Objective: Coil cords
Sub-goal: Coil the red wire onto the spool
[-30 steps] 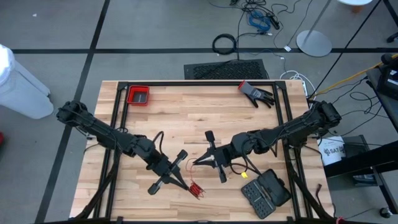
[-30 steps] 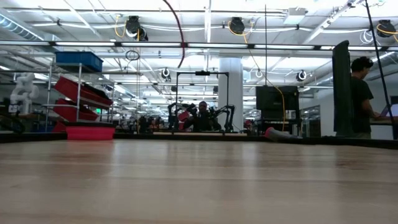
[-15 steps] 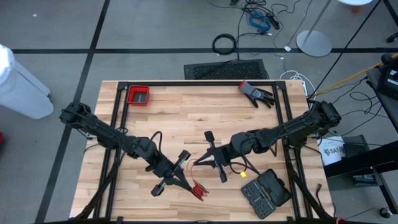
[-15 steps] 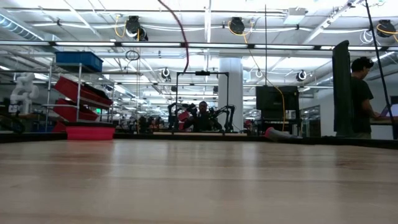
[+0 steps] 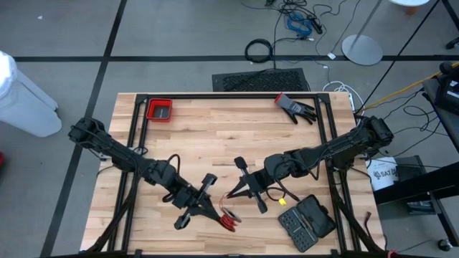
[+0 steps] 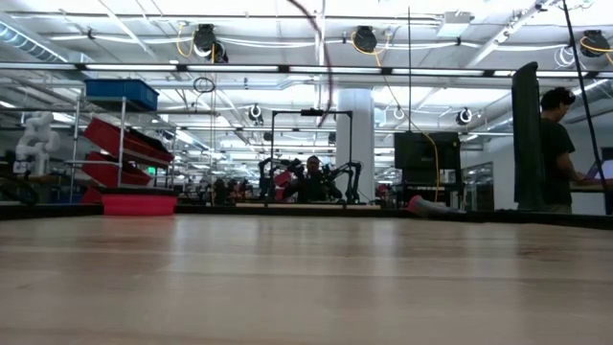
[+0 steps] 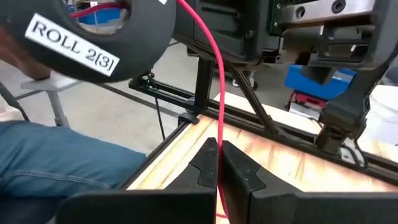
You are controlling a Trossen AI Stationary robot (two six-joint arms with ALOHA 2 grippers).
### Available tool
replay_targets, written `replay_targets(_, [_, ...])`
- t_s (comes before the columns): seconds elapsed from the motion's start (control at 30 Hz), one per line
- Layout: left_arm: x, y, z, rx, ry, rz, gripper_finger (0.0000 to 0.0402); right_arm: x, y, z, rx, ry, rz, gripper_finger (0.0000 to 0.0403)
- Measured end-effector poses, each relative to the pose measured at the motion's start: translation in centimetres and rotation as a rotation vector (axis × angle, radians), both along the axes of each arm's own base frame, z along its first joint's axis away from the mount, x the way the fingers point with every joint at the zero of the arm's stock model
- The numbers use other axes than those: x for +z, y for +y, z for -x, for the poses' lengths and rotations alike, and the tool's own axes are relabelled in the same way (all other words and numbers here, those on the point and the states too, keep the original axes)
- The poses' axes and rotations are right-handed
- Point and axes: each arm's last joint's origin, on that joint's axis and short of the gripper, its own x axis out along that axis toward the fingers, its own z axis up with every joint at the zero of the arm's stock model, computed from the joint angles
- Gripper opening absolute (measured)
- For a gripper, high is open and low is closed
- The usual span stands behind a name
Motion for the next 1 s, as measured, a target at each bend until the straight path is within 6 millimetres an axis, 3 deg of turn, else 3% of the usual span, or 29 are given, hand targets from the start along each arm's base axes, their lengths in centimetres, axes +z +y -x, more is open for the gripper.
replay_targets(0.23, [0.0,0.2,-0.2,0.095,-0.007,-0.004,0.0001,0.0,0.0,0.0,-0.010,0.025,-0.047,0.0005])
replay_targets(0.53, [0.0,0.3,-0.2,0.137,-0.003,0.002,0.0001,-0.4,-0.1,0.4,0.000,0.112,-0.080,0.0071])
replay_targets(0.73, [0.3,0.2,0.1,0.136,-0.002,0.009,0.0001,0.4,-0.5,2.0,-0.024,0.187,-0.084,0.0110])
replay_targets(1.0, [0.9,0.0,0.7,0.150,-0.011,0.023,0.0001,2.2,-0.1,5.5,-0.122,0.253,-0.063,0.0138])
